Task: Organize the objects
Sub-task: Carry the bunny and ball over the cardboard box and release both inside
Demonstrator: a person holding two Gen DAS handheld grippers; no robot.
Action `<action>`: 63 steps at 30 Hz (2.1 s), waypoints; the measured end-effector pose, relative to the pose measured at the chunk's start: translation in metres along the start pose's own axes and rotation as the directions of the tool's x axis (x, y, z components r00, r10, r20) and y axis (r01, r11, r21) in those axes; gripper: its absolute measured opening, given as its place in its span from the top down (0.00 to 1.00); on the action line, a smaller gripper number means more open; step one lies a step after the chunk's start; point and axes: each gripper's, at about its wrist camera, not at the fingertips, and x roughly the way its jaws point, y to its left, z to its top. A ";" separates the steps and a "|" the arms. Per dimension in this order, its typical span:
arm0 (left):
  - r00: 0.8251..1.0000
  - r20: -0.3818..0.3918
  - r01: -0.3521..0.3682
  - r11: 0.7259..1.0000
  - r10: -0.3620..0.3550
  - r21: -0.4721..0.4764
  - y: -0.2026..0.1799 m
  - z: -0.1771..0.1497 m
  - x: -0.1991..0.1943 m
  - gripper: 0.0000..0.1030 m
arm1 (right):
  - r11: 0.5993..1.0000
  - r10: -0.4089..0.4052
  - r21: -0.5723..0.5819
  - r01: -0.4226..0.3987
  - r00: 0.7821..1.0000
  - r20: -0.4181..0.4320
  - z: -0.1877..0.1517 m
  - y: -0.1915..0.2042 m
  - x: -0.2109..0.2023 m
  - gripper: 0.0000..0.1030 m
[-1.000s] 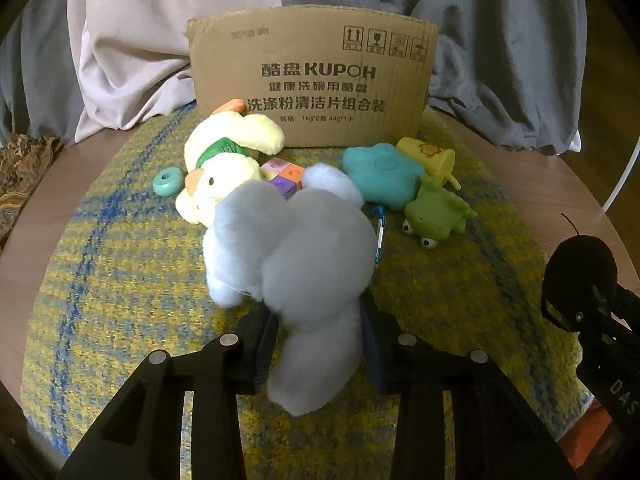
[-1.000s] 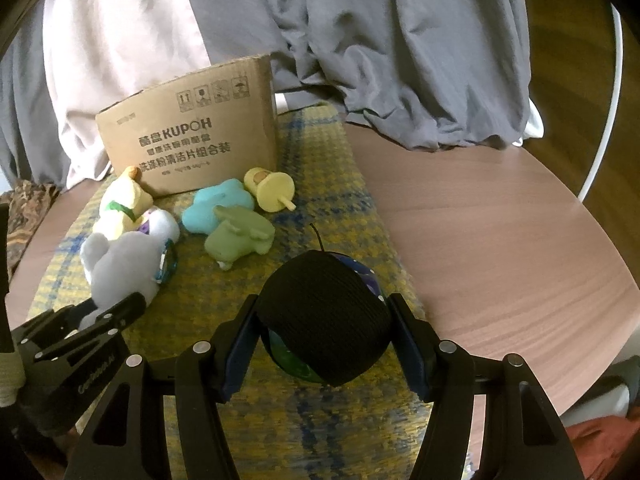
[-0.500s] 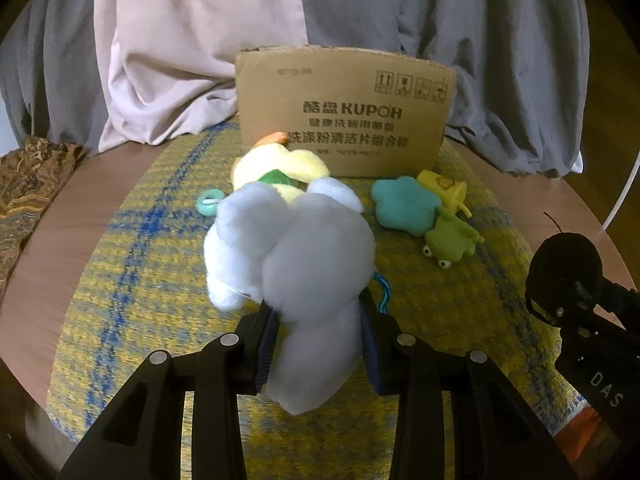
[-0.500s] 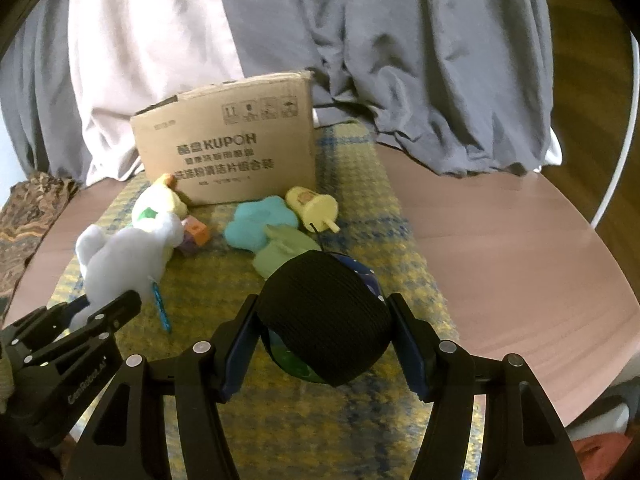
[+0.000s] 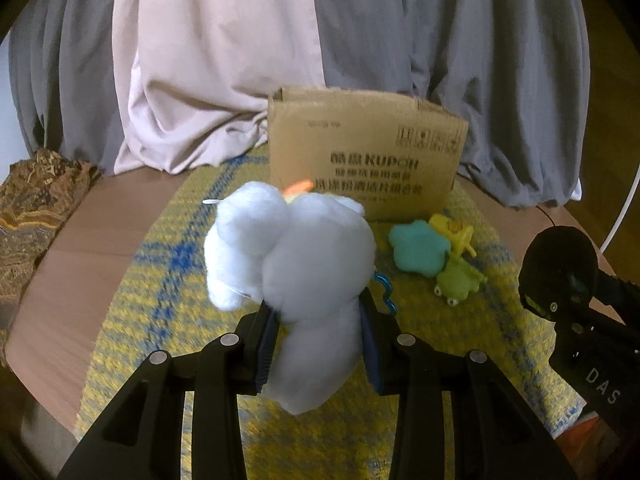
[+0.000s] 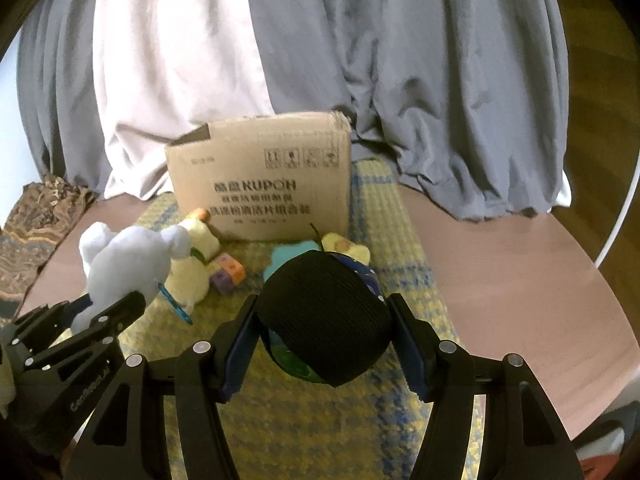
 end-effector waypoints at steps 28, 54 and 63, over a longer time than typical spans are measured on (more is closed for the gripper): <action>0.969 0.247 0.017 0.999 -0.029 0.050 0.015 0.103 -0.037 0.64 | 1.000 0.025 -0.020 -0.022 0.986 0.168 0.090 0.027 -0.014 0.39; 0.977 0.169 0.118 0.989 -0.131 0.085 0.001 0.196 0.044 0.64 | 1.000 -0.001 0.005 0.001 0.997 0.073 0.187 0.017 0.069 0.39; 0.982 0.112 0.144 0.987 -0.152 0.078 0.000 0.207 0.065 0.64 | 1.000 0.003 0.008 -0.003 1.000 0.004 0.201 0.017 0.102 0.39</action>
